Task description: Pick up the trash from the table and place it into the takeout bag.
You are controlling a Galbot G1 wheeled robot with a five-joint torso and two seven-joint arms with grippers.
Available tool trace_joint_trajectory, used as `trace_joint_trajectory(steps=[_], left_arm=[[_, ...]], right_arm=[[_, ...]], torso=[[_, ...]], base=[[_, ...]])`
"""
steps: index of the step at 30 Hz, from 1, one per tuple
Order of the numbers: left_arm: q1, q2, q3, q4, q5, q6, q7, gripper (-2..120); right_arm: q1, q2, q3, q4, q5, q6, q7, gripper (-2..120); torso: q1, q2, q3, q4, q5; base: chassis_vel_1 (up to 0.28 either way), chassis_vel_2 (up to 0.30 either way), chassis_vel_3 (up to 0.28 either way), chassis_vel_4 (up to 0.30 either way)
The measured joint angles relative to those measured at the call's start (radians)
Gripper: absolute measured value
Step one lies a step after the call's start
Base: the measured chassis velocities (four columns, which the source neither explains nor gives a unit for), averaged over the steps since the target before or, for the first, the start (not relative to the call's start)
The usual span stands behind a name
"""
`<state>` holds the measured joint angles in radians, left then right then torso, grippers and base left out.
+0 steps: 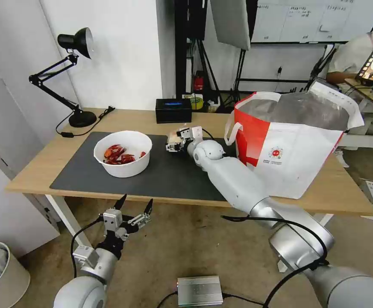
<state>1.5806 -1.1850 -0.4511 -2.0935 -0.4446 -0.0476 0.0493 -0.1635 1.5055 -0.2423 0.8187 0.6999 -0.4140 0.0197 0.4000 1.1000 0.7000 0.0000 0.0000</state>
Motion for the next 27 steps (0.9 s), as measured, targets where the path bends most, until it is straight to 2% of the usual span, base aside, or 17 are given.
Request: trace_joint_trajectory(steps=[1, 4, 7, 9, 10, 13, 14, 16, 19, 21, 22, 27], left_arm=[[0.000, 0.000, 0.000, 0.000, 0.000, 0.000, 0.000, 100], [0.001, 0.000, 0.000, 0.000, 0.000, 0.000, 0.000, 100], [0.001, -0.001, 0.000, 0.000, 0.000, -0.001, 0.000, 100], [0.004, -0.002, -0.001, 0.000, 0.001, -0.001, 0.000, 100], [0.004, -0.002, -0.001, 0.000, 0.001, -0.001, 0.000, 100], [0.006, -0.003, -0.002, -0.002, 0.002, -0.001, 0.000, 100], [0.006, -0.003, -0.002, -0.002, 0.002, -0.001, 0.000, 100], [0.007, -0.005, -0.003, -0.004, 0.002, -0.002, 0.000, 100], [0.007, -0.005, -0.003, -0.006, 0.002, -0.002, 0.000, 100], [0.007, -0.005, -0.003, -0.011, 0.003, -0.002, 0.000, 100], [0.007, -0.005, -0.003, -0.011, 0.003, -0.002, 0.000, 100], [0.010, -0.006, -0.007, -0.016, 0.003, -0.002, -0.001, 100]], right_arm=[[0.000, 0.000, 0.000, 0.000, 0.000, 0.000, 0.000, 80], [-0.006, -0.003, 0.000, 0.005, 0.000, 0.003, 0.000, 65], [-0.008, -0.005, 0.001, 0.009, 0.000, 0.003, 0.000, 58], [-0.010, -0.009, 0.001, 0.015, 0.000, 0.003, 0.000, 47], [-0.010, -0.009, 0.001, 0.015, 0.000, 0.003, 0.000, 47], [-0.016, -0.020, 0.001, 0.034, 0.007, 0.003, 0.006, 34], [-0.016, -0.020, 0.001, 0.034, 0.007, 0.003, 0.006, 34], [-0.025, -0.035, 0.001, 0.066, 0.044, -0.003, 0.028, 22], [-0.030, -0.044, 0.001, 0.084, 0.056, -0.005, 0.034, 18], [-0.044, -0.079, 0.001, 0.161, 0.086, -0.015, 0.053, 7], [-0.044, -0.079, 0.001, 0.161, 0.086, -0.015, 0.053, 7], [-0.063, -0.163, 0.002, 0.336, 0.125, -0.037, 0.114, 3]], torso=[[0.000, 0.000, 0.000, 0.0000, 0.0000], [0.000, 0.000, 0.000, 0.0000, 0.0000], [0.000, 0.000, 0.000, 0.0000, 0.0000], [0.000, 0.000, 0.000, 0.0001, 0.0000], [0.000, 0.000, 0.000, 0.0001, 0.0000], [0.000, 0.000, 0.000, 0.0001, 0.0000], [0.000, 0.000, 0.000, 0.0001, 0.0000], [0.000, 0.000, 0.000, 0.0000, 0.0001], [0.000, 0.000, 0.000, 0.0000, 0.0001], [0.000, 0.000, 0.000, 0.0001, 0.0001], [0.000, 0.000, 0.000, 0.0001, 0.0001], [0.000, 0.000, 0.000, 0.0000, 0.0001]], base=[[0.000, 0.000, 0.000, 0.000], [0.000, 0.000, 0.000, 0.000], [0.000, 0.000, 0.000, 0.000], [0.000, 0.000, 0.000, 0.000], [0.000, 0.000, 0.000, 0.000], [0.000, 0.000, 0.000, 0.000], [0.000, 0.000, 0.000, 0.000], [0.000, 0.000, 0.000, 0.000], [0.000, 0.000, 0.000, 0.000], [0.000, 0.000, 0.000, 0.000], [0.000, 0.000, 0.000, 0.000], [0.000, 0.000, 0.000, 0.000]])
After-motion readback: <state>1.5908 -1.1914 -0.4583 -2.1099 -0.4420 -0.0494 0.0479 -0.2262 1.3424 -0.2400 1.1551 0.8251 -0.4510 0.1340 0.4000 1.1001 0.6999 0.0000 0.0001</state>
